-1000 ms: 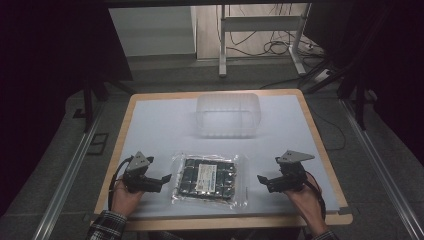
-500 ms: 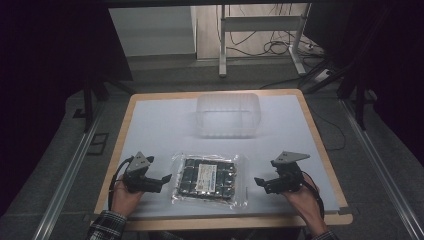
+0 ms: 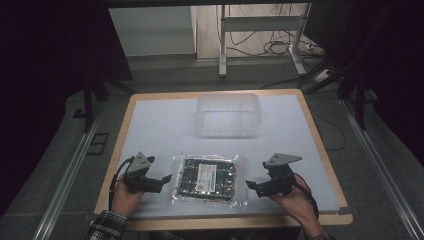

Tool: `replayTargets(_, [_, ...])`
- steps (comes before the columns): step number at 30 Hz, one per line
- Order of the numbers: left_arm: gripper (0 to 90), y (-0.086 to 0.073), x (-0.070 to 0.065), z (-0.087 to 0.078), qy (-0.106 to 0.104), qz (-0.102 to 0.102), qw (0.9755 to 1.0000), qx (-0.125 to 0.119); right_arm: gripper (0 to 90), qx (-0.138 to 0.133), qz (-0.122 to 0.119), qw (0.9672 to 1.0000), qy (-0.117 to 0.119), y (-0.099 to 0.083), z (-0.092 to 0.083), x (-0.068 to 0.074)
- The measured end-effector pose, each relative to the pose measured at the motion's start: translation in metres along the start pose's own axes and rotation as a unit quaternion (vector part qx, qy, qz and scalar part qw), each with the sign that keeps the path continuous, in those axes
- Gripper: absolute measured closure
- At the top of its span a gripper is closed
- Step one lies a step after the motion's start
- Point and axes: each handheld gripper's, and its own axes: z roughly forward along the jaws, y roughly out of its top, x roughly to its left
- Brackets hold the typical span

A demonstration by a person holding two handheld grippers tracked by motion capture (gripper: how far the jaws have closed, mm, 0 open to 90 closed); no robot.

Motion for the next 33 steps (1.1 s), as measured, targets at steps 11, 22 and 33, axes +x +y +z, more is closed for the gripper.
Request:
replayTargets(11, [5.5,0.0,-0.001,0.002,-0.006,0.005,1.0,0.004,51.0,0.018,-0.047,0.9983,0.031,0.011,0.001,0.023])
replayTargets(22, [5.1,0.001,-0.005,0.004,-0.016,0.022,0.9996,0.005,89.1,0.043,-0.084,0.9908,0.097,0.013,0.018,0.049])
replayTargets(33, [5.2,0.001,-0.006,0.004,-0.015,0.029,0.9995,0.003,89.2,0.079,-0.125,0.9813,0.123,0.008,0.038,0.068])
